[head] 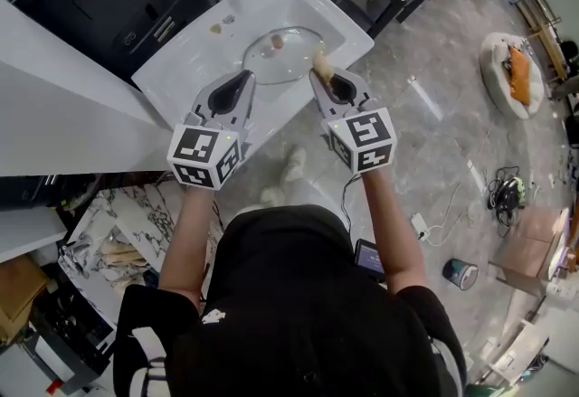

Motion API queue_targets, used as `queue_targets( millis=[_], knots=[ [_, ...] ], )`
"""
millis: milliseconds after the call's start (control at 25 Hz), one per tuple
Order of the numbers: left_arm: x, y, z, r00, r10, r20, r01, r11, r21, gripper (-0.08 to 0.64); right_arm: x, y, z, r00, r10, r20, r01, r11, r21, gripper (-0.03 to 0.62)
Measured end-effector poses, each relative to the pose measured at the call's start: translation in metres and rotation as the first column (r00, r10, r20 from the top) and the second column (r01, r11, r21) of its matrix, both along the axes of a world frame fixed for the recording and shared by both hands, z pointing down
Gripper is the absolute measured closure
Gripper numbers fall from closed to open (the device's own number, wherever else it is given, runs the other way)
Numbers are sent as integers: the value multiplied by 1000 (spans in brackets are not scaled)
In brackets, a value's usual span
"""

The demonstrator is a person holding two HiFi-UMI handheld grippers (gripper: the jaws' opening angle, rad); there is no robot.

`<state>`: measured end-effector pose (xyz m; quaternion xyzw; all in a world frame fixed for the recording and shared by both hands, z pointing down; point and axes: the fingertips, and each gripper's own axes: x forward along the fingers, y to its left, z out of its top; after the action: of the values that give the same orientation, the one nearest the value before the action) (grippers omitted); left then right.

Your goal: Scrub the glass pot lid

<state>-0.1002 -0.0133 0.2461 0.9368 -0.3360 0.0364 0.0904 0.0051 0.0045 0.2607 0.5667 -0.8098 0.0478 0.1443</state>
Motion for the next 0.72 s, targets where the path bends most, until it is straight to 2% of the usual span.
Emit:
queue_targets(
  millis=[720],
  knots=[
    [31, -82, 34, 997, -54, 46, 57, 996, -73, 546, 26, -94, 29, 996, -87, 34, 88, 995, -54, 571]
  ],
)
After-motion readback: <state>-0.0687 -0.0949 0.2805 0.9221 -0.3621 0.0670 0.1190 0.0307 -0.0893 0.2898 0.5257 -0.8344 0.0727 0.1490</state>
